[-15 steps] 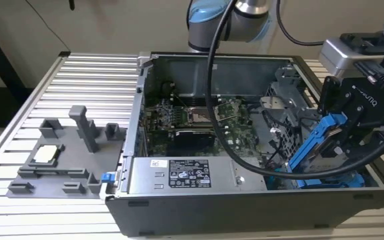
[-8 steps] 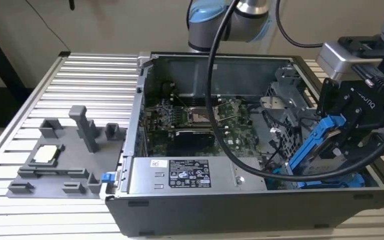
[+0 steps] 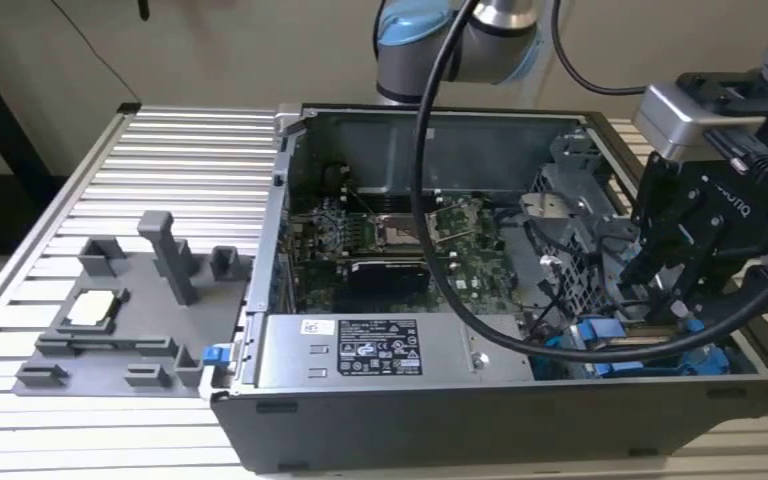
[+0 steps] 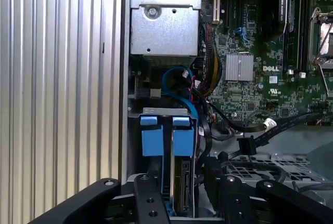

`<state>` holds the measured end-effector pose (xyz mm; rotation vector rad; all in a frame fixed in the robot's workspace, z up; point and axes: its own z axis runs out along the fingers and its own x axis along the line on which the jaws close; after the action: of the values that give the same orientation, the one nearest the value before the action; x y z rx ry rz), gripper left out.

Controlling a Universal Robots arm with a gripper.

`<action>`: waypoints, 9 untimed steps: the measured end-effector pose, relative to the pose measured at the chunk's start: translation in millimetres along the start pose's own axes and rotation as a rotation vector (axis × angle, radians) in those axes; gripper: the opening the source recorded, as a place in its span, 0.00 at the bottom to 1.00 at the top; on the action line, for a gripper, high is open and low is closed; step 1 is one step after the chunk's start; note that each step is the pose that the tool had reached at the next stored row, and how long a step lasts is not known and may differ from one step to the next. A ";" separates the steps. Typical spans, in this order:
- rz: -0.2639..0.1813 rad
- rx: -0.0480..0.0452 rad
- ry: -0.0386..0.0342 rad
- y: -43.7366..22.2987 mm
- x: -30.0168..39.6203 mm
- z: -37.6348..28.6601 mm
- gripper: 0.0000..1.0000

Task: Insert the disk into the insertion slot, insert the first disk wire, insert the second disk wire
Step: 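Insert the disk into the insertion slot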

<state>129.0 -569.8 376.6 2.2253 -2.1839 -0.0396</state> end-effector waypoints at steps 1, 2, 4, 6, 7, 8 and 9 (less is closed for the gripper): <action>0.000 0.0000 0.0001 0.0 0.0 -0.5 0.47; 0.000 0.0000 0.0003 0.1 0.0 -1.6 0.47; 0.000 0.0000 0.0007 0.2 -0.1 -4.8 0.47; 0.000 0.0000 0.0012 0.3 -0.2 -8.7 0.47; 0.000 0.0000 0.0016 0.4 -0.2 -11.1 0.47; 0.000 -0.0001 0.0022 0.5 -0.4 -13.6 0.47; 0.000 -0.0003 0.0034 0.6 -0.6 -16.4 0.47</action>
<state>129.0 -569.3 393.0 2.2233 -2.1823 -0.0360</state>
